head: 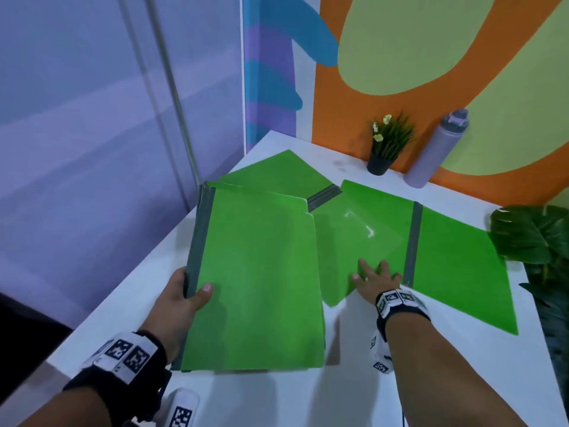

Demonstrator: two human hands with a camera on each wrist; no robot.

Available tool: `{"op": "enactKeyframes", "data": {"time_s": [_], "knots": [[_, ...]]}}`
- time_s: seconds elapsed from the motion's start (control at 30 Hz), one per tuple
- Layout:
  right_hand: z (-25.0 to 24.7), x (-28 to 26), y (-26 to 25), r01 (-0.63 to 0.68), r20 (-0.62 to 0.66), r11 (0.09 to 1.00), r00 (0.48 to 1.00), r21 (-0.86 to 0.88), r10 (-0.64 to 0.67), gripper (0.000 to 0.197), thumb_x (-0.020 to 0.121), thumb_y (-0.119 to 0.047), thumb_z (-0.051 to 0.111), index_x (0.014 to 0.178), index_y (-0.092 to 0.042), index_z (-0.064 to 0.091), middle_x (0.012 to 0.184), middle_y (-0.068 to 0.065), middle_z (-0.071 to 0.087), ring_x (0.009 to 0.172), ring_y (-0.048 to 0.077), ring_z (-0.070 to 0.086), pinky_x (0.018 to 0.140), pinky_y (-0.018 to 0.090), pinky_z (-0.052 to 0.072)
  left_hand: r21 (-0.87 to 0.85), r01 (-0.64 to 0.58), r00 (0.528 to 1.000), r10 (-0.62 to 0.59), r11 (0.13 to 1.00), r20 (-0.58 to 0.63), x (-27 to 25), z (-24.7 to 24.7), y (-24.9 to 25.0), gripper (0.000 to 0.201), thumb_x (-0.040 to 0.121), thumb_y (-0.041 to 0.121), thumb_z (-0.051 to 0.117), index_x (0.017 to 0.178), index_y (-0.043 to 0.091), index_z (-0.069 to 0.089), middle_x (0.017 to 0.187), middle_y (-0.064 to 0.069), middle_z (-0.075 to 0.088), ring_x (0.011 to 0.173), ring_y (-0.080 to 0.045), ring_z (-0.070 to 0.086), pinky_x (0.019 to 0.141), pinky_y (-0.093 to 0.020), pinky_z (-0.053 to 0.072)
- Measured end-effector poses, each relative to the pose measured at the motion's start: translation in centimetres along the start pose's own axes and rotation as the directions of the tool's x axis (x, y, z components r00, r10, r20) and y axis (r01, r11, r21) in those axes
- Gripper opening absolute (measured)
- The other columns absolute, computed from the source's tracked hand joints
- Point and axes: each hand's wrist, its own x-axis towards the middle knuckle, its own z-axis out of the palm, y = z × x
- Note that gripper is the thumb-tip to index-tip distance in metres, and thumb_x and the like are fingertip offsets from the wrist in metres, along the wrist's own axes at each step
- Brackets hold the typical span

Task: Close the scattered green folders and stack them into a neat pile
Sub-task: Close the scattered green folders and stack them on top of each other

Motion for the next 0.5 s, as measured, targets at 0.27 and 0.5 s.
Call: {"op": "enactKeyframes", "data": {"time_s": [0.27, 0.5], "knots": [[-0.2, -14.2, -2.1, 0.008, 0.095, 1.000, 0.995, -0.014, -0.007, 0.059, 0.089, -0.063, 0.028, 0.143, -0.053, 0.006, 0.160, -0.001, -0.007, 0.144, 0.042, -0.002, 0.101, 0.076, 0.017, 0.032, 0.079, 0.994, -0.081, 0.996, 0.067, 0.0, -0.2, 0.4, 0.035, 0.088, 0.030, 0.062, 0.119, 0.026, 0.046, 0.113, -0.004, 0.060, 0.110, -0.032, 0.055, 0.100, -0.058, 0.042], [4.5, -23.4, 1.3, 0.069, 0.110, 0.998, 0.992, -0.016, -0.067, 0.057, 0.088, -0.061, 0.032, 0.140, -0.057, 0.008, 0.159, -0.007, -0.006, 0.145, 0.035, -0.001, 0.099, 0.076, 0.022, 0.119, 0.030, 0.986, -0.049, 0.992, 0.157, -2.3, 0.4, 1.0, 0.026, 0.091, 0.023, 0.059, 0.113, 0.018, 0.044, 0.099, -0.004, 0.056, 0.103, -0.030, 0.051, 0.087, -0.040, 0.039]]}}
